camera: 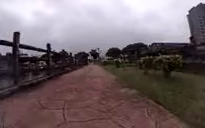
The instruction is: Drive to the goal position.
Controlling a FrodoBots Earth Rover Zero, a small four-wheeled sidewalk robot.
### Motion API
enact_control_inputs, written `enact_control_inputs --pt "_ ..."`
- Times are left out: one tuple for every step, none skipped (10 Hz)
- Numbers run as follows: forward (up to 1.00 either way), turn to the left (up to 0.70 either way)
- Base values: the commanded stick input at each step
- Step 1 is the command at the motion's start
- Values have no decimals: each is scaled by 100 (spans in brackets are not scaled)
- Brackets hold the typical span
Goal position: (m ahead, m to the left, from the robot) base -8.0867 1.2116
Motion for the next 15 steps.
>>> enact_control_inputs --pt "100 0" --pt "100 0" --pt "100 0" --pt "100 0" --pt "100 0" --pt "100 0" --pt "100 0" --pt "100 0" --pt "100 0" --pt "100 0" --pt "100 0" --pt "100 0" --pt "100 0" --pt "100 0" --pt "100 0"
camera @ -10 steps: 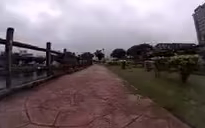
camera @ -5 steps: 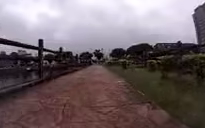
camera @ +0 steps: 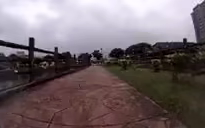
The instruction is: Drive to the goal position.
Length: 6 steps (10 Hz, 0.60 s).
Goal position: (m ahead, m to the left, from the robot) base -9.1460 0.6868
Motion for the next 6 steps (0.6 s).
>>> enact_control_inputs --pt "100 0" --pt "100 0" --pt "100 0" --pt "100 0" --pt "100 0" --pt "100 0"
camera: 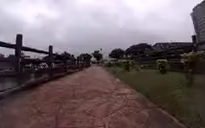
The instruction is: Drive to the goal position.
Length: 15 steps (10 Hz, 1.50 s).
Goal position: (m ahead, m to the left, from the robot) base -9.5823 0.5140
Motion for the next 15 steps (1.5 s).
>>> enact_control_inputs --pt "100 18" --pt "100 40" --pt "100 40" --pt "100 40" --pt "100 40" --pt "100 38" --pt "100 21" --pt "100 4" --pt "100 0" --pt "100 0" --pt "100 0" --pt "100 0" --pt "100 0" --pt "100 0" --pt "100 0"
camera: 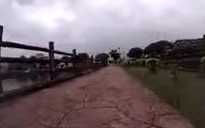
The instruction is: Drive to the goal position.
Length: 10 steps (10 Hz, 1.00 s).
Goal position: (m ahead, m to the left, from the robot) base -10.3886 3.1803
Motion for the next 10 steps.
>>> enact_control_inputs --pt "100 0" --pt "100 0" --pt "100 0" --pt "100 0" --pt "100 0" --pt "100 0" --pt "100 0" --pt "100 0" --pt "100 0" --pt "100 3"
